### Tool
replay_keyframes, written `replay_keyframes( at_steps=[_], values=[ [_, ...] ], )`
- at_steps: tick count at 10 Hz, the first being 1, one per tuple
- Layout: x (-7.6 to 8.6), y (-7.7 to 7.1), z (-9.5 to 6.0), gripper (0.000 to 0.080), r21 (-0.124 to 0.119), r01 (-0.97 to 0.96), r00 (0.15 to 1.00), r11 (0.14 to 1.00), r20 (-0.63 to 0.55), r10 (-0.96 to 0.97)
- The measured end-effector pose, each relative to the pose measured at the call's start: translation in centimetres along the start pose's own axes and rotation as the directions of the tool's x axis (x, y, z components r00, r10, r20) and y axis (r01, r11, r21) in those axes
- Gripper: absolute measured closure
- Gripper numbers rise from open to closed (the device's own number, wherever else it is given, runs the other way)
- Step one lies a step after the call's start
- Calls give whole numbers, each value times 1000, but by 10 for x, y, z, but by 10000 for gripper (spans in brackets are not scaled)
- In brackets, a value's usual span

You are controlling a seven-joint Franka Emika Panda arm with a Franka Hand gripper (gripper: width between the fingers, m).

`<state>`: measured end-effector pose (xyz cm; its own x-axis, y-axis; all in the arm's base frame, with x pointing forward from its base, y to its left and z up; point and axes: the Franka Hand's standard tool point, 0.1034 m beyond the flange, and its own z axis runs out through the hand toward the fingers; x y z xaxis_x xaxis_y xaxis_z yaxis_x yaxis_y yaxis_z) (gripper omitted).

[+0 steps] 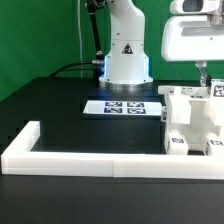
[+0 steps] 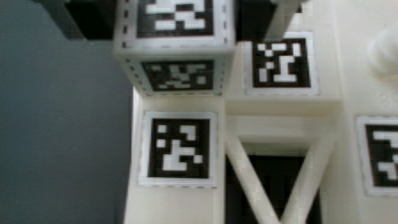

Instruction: Assemble chair

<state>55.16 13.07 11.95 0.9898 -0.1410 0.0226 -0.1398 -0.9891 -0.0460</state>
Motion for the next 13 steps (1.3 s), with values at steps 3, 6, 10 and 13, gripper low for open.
replay_keyframes(
  at_steps=[3, 6, 10, 13],
  values=[
    [0, 1, 0, 514, -1, -179, 984, 984, 0, 179],
    [0, 1, 0, 342, -1, -174, 985, 985, 0, 174],
    [-22, 1, -23, 152, 20, -172, 985, 985, -2, 172],
    [-43, 1, -38, 150, 34, -203, 979, 979, 2, 203]
  ],
)
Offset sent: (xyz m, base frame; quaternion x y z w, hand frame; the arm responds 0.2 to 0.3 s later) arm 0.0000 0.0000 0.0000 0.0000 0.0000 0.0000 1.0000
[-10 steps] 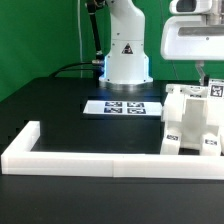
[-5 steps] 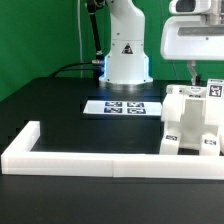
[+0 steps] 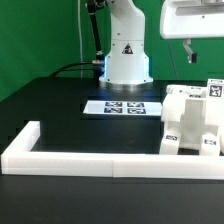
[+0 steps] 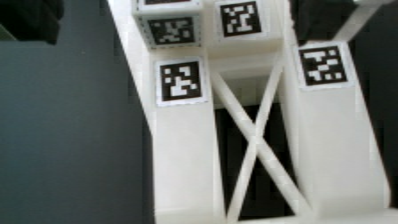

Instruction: Assemble chair

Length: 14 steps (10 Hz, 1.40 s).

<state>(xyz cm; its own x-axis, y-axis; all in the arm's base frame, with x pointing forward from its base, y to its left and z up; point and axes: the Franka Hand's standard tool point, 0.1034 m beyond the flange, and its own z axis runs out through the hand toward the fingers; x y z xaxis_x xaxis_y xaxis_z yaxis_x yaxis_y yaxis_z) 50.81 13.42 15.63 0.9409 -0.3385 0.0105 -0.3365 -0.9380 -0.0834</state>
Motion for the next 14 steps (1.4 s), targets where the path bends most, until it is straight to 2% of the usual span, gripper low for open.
replay_keyframes(
  at_steps=[2, 7, 9, 10, 11, 14],
  values=[
    [1, 2, 5, 150, -6, 3, 1000, 1000, 4, -3],
    [-3, 1, 6, 150, -8, 6, 1000, 1000, 8, -6],
    [-46, 4, 0, 150, -9, 41, 999, 999, 22, -41],
    [-65, 17, 1, 150, 2, 69, 998, 998, 13, -69],
    [-70, 28, 6, 150, 5, 70, 997, 998, 19, -70],
    [-67, 25, 5, 150, 5, 66, 998, 998, 17, -66]
  ],
)
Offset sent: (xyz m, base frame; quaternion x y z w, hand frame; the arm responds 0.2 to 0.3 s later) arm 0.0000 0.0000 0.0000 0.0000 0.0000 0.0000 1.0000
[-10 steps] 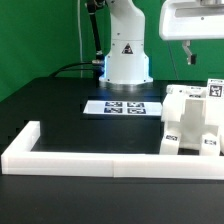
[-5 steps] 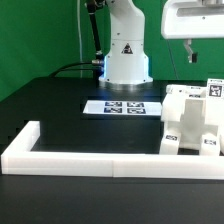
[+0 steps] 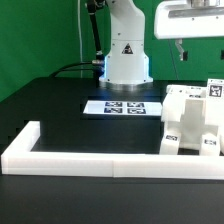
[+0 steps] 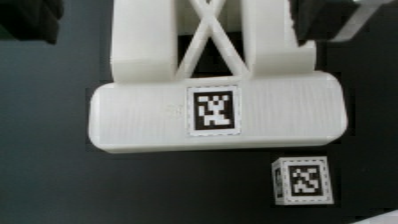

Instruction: Assemble chair

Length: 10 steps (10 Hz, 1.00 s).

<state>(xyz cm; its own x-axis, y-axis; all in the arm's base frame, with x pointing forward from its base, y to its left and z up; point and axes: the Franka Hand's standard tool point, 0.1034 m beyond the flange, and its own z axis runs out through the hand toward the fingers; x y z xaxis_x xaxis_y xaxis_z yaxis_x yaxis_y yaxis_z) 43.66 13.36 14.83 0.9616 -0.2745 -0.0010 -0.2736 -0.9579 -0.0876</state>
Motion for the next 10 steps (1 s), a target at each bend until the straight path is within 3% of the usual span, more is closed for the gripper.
replay_keyframes(
  at_steps=[2, 3, 5, 6, 10],
  values=[
    [-4, 9, 7, 150, -2, 51, 999, 999, -3, -51],
    [-23, 24, 17, 150, -7, 77, 997, 997, -2, -78],
    [-46, 50, 33, 150, -21, 116, 993, 993, 15, -116],
    [-54, 62, 42, 150, -2, 136, 991, 991, 20, -136],
    [-53, 68, 60, 150, -23, 147, 988, 989, 39, -146]
  ],
)
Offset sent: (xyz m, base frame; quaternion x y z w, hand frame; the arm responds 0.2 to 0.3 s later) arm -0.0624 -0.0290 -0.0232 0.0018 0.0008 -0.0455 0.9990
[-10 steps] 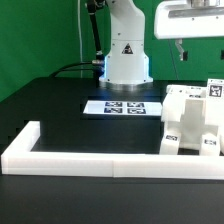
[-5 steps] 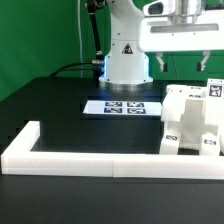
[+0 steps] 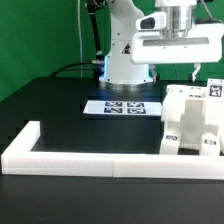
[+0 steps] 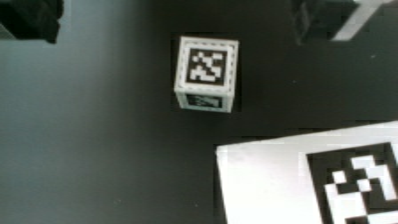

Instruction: Assemble chair

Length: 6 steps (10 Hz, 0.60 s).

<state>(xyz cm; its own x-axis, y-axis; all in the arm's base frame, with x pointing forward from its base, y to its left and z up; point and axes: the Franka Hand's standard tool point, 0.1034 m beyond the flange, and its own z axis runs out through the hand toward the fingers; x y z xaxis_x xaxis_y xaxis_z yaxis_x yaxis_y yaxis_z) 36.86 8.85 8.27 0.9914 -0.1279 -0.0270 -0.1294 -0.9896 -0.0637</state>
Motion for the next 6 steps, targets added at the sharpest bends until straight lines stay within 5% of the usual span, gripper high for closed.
replay_keyframes(
  at_steps=[3, 6],
  values=[
    [-4, 6, 20, 150, -29, 48, 998, 998, -36, -49],
    [15, 6, 38, 150, -55, 56, 997, 997, -50, -59]
  ],
)
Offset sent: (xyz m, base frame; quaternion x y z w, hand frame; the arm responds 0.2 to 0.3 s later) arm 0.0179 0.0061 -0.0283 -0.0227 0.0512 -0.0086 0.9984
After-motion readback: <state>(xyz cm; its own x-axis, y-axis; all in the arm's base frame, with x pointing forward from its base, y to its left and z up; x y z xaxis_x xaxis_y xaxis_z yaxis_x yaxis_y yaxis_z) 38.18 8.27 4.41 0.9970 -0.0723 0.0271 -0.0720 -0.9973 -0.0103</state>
